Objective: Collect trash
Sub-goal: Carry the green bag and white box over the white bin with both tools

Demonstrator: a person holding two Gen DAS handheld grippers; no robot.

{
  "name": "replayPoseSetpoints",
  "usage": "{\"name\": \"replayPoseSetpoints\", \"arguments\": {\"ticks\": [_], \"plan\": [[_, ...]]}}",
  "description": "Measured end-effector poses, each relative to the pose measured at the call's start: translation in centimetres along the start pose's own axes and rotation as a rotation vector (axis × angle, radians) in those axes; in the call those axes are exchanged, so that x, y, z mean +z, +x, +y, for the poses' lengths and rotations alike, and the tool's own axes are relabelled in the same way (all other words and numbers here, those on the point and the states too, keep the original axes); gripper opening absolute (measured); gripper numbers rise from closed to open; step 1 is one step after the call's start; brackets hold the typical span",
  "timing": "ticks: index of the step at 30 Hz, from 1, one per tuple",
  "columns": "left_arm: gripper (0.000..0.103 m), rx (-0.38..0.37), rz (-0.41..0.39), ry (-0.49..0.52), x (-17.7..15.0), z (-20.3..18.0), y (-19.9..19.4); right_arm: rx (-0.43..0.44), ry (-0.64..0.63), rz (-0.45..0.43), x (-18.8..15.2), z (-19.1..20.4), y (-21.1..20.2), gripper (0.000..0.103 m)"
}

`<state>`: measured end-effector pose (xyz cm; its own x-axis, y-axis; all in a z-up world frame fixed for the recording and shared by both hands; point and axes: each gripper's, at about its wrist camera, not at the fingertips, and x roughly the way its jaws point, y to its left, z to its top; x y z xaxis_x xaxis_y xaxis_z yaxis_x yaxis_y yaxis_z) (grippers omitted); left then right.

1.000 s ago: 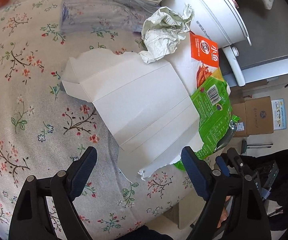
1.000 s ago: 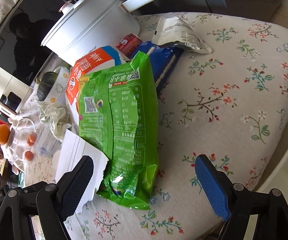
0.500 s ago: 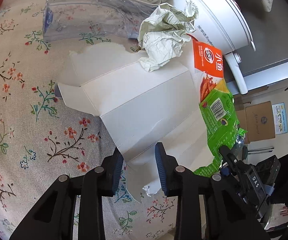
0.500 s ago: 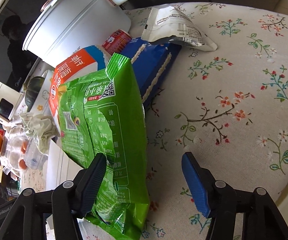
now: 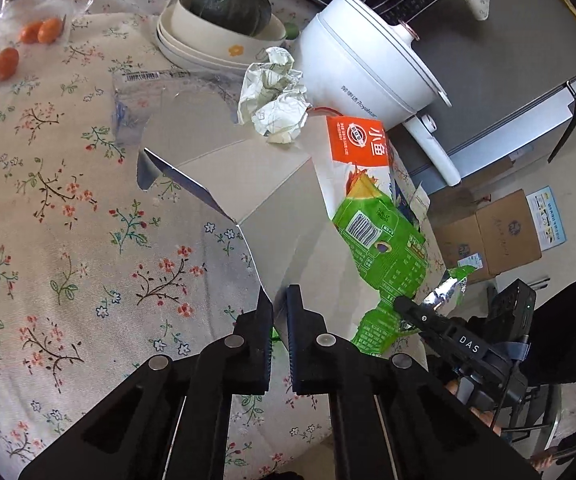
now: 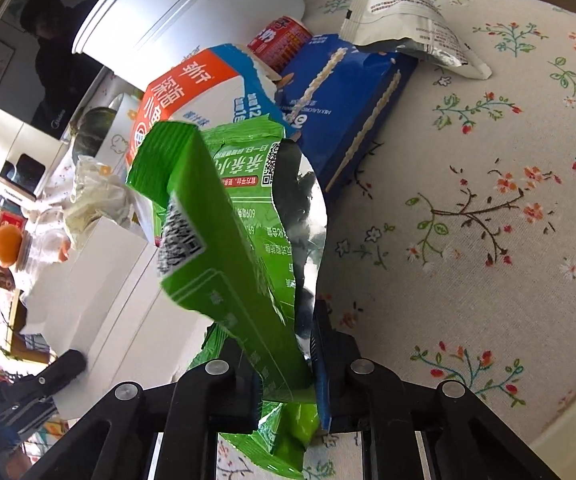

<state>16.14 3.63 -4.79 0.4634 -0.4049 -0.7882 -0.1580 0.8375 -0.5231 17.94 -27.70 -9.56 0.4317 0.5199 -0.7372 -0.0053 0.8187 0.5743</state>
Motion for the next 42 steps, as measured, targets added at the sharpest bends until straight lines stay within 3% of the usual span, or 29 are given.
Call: {"name": "replayPoseSetpoints", "arguments": {"ticks": [11, 25, 34, 42], "plan": [[0.006, 0.264, -0.021, 0.142, -2.0, -0.4, -1.8, -0.001, -0.079, -0.013, -1.4, 2.5, -2.1, 0.015], [0.003, 0.367, -0.096, 0.283, -3.2, -3.2, -3.7, -0.009, -0.117, -0.044, -2.4, 4.1, -3.1, 0.013], [0.0, 0.349, -0.139, 0.367, -4.6, -5.9, -5.2, -0.013, -0.173, -0.049, -2.9, 4.0, -5.3, 0.008], [0.0, 0.454, -0.172, 0.391, -5.1, -6.1, -5.5, -0.023, -0.201, -0.044, -3.4, 2.8, -7.0, 0.008]]}}
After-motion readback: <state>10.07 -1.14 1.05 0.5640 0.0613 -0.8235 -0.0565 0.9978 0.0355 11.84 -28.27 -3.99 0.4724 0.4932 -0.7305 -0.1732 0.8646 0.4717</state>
